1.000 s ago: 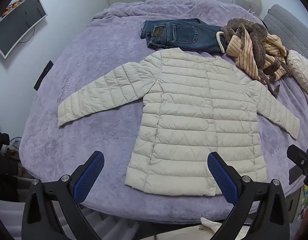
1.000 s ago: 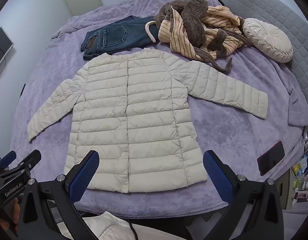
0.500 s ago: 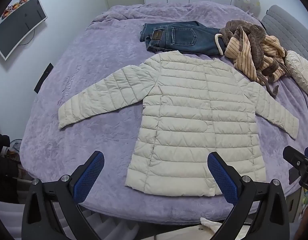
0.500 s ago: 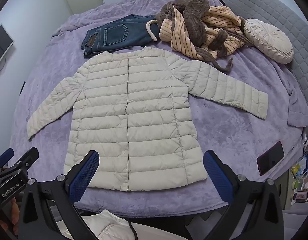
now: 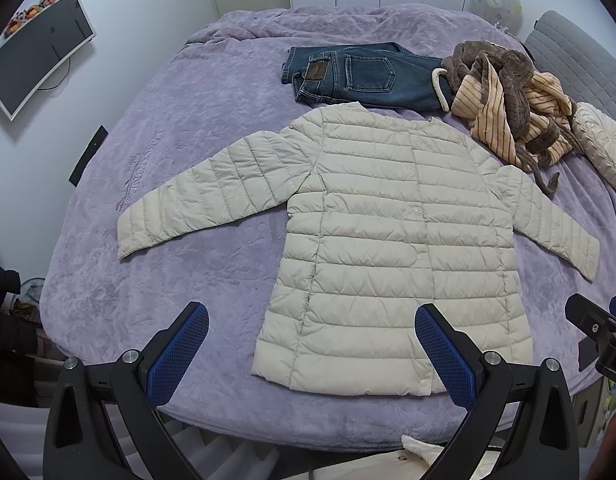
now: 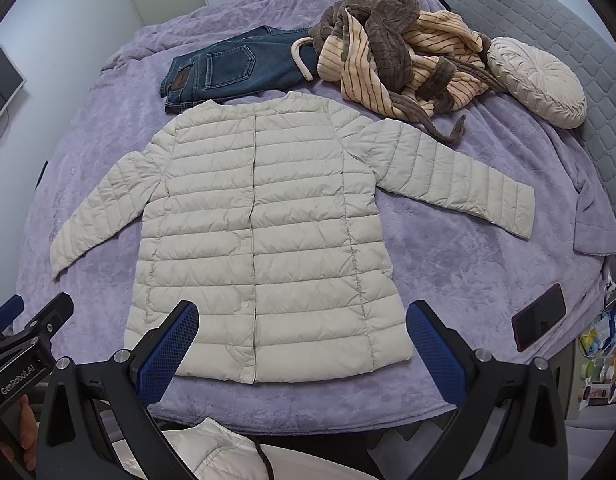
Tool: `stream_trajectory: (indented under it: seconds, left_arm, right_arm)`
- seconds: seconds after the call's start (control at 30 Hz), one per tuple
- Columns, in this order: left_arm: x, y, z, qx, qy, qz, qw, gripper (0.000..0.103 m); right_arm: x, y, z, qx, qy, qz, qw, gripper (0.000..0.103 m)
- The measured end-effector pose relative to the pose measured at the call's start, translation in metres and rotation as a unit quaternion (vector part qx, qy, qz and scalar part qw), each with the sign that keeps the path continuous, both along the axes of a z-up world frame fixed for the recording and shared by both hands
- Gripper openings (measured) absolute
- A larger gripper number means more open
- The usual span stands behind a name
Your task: Fold large clothes
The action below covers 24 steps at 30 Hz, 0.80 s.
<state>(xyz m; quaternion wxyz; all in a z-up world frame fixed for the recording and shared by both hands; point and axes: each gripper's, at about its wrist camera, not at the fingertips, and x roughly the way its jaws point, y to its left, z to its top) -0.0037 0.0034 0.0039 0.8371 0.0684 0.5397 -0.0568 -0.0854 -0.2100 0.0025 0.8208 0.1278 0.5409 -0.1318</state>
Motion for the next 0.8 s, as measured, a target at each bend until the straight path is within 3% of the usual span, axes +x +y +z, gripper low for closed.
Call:
stream_trajectory:
  seconds: [0.8]
  left_arm:
    - [-0.0016, 0.0014, 0.0029, 0.001, 0.001, 0.0, 1.0, 0.103]
  right_arm:
    - [0.0058, 0.0003, -0.0034, -0.003, 0.005, 0.0, 1.0, 0.103]
